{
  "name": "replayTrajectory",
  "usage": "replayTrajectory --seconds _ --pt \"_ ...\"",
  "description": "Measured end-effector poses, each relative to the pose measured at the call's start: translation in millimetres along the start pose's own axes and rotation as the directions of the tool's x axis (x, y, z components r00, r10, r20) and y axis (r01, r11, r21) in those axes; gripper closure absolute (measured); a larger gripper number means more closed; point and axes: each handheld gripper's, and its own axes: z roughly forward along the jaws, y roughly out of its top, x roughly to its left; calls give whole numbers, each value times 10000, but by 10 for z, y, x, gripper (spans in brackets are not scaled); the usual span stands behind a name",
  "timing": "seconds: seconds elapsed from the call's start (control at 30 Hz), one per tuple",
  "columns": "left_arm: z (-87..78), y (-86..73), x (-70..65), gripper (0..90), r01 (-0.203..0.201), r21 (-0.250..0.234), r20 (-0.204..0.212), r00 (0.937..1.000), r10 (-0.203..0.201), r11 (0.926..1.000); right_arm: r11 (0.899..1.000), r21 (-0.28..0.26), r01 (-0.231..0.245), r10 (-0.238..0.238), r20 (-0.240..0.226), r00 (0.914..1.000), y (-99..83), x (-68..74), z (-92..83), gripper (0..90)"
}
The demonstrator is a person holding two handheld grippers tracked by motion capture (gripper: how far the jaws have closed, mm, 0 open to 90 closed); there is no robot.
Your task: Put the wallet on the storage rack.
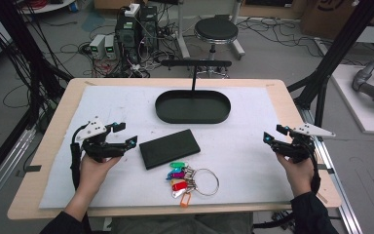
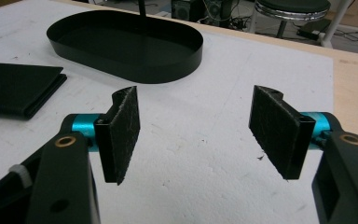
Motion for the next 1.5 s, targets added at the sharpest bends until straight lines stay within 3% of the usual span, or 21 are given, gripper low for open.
replayTrajectory --seconds 0.2,0.37,0.47,0.7,0.87,0.97,1.27,1.37,1.5 --pt "28 -6 -51 280 -218 78 67 9997 217 9997 9995 -32 -311 311 73 9995 -22 -51 3 333" --pt "54 -15 -106 287 -178 81 401 9990 175 9998 9995 -81 -295 295 95 9995 -26 -69 8 333" --pt "59 -43 -189 287 -499 228 411 9980 489 9985 9996 -46 -288 289 145 9995 -21 -65 20 333" --pt "58 -96 -267 287 -621 402 571 9966 597 9973 9998 -18 -195 195 172 9997 -5 -49 69 333" --pt "105 -149 -337 287 -944 754 993 9913 867 9927 9999 13 -165 164 142 9998 2 -36 94 334" --pt "125 -169 -349 287 -916 816 1175 9897 817 9924 9998 -13 -173 173 119 9998 3 -38 98 333" --pt "211 -225 -464 287 -1671 1448 1567 9771 1442 9752 9999 52 -130 129 111 9999 7 -39 125 334" --pt "230 -237 -489 293 -1999 1636 1648 9710 1730 9661 9998 97 -144 143 116 9998 6 -36 131 333" --pt "253 -259 -524 324 -2626 1961 1670 9583 2317 9448 9999 123 -99 98 95 9999 7 -33 138 333"
